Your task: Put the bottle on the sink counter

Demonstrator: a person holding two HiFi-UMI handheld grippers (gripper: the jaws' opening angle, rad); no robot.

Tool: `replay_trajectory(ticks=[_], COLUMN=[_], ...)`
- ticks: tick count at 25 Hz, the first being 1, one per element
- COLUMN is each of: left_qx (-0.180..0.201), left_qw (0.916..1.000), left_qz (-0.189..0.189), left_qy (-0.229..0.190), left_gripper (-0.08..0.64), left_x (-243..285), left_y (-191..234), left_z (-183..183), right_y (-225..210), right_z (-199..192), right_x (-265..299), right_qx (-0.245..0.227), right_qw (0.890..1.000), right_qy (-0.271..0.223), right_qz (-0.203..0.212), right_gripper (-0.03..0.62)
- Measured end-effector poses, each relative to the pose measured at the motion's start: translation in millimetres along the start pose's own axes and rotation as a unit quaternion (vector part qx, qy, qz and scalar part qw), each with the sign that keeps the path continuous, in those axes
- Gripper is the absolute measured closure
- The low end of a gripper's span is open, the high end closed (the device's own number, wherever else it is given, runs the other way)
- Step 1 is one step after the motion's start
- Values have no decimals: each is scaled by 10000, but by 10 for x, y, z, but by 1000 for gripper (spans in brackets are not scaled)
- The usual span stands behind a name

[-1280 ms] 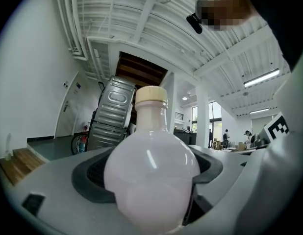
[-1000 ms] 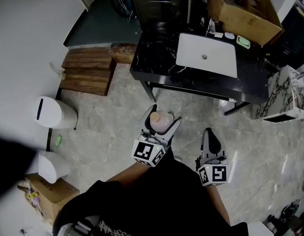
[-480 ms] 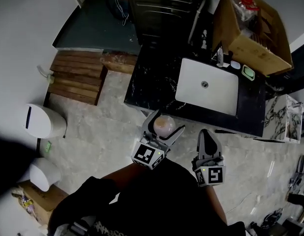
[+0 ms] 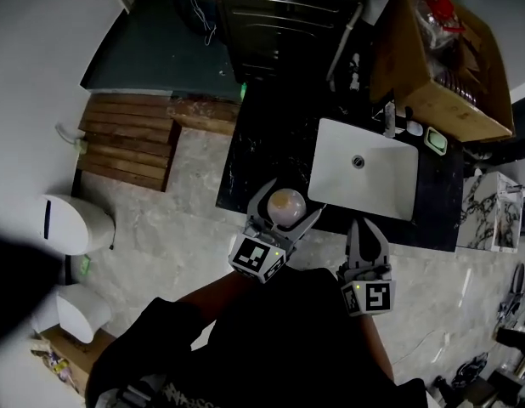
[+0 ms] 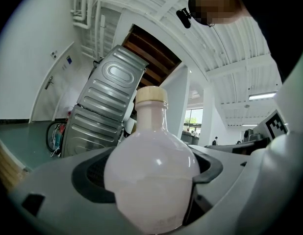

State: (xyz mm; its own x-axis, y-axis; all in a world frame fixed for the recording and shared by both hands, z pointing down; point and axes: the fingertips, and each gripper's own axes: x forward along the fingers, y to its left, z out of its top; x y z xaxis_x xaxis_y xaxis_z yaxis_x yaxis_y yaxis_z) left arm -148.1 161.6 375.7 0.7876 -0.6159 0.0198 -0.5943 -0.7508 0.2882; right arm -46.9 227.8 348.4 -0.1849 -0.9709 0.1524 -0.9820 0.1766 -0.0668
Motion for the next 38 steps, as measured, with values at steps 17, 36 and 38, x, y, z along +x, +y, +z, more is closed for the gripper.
replay_trajectory(ticks=[17,36,38], left_qx=[378,468,420], left_qw=[9988,9906,9892], left_qz=[285,1175,1277], left_qy=[124,527,579], left_gripper=[155,155,156], left_x=[982,2730,2845], left_y=[335,1210,1318], left_z=[-100,-621,-722], right_y=[-893,-1977,-2050], right_z=[-35,-90,-43], right_x=[605,1903,2014], right_qx=[167,242,263], right_qw=[9993,9995,9993], right_qy=[-106,-78,-192], right_qz=[-312,162,167], right_gripper=[552,552,552])
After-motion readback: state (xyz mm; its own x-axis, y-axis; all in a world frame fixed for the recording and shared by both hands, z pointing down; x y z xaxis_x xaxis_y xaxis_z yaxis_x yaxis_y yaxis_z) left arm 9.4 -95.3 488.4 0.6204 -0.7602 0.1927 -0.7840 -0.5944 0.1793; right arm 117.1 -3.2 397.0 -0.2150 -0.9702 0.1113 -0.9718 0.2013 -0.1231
